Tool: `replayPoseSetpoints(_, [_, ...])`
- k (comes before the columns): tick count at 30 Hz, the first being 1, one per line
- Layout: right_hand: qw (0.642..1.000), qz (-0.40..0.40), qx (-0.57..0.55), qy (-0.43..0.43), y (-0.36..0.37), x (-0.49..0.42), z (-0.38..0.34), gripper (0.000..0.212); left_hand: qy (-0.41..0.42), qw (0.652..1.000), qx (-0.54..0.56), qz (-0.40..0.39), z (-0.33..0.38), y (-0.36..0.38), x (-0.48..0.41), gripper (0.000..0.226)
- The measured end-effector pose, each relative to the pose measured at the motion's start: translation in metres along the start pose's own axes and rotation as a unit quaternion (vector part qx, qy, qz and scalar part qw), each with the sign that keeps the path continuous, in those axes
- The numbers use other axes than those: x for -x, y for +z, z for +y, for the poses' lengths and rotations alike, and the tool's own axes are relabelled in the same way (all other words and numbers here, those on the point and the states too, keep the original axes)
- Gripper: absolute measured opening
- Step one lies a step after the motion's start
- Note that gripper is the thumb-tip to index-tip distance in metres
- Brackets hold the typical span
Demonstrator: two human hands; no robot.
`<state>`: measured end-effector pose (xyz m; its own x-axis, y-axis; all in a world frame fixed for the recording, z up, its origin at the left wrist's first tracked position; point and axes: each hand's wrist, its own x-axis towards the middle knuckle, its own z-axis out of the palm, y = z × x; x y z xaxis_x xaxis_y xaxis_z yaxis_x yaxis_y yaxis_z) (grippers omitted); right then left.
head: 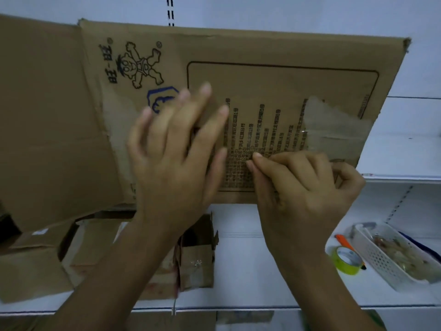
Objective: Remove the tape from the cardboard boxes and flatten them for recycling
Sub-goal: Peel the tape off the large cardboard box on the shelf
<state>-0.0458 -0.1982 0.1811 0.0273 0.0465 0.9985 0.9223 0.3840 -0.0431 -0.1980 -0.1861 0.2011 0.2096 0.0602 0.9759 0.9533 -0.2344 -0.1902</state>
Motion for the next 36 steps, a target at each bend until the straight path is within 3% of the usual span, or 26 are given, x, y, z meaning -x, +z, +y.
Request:
replayPoseSetpoints(6, [0.998,-0.033,0.050,0.002,-0.006,-0.003,-0.010,0.012,-0.017,0.998,-0.022,-0.062,-0.016,-0.003,-0.051,0.058])
replayPoseSetpoints(11, [0.988,-0.114,0.095,0.040,-0.016,-0.012,-0.029,0.014,0.023,0.997,0.022,-0.067,-0.038,0.000,-0.080,0.059])
replayPoseSetpoints(14, [0.965,-0.194,0.157,0.076,-0.022,-0.020,-0.047,0.014,0.035,0.996,0.019,-0.077,-0.037,0.004,-0.081,0.059])
replayPoseSetpoints(17, [0.921,-0.283,0.237,0.126,-0.019,-0.031,-0.059,0.011,0.041,0.996,0.021,-0.080,-0.038,0.005,-0.078,0.058])
replayPoseSetpoints(22, [0.915,-0.340,0.213,0.039,-0.025,-0.047,-0.047,0.017,0.070,0.993,0.036,-0.093,-0.045,0.003,-0.078,0.057])
replayPoseSetpoints(28, [0.876,-0.426,0.223,-0.047,-0.029,-0.059,-0.035,0.028,0.086,0.989,0.056,-0.106,-0.049,0.001,-0.076,0.058])
replayPoseSetpoints(36, [0.890,-0.412,0.196,-0.022,-0.023,-0.063,-0.033,0.017,0.089,0.986,0.087,-0.112,-0.051,0.003,-0.077,0.057])
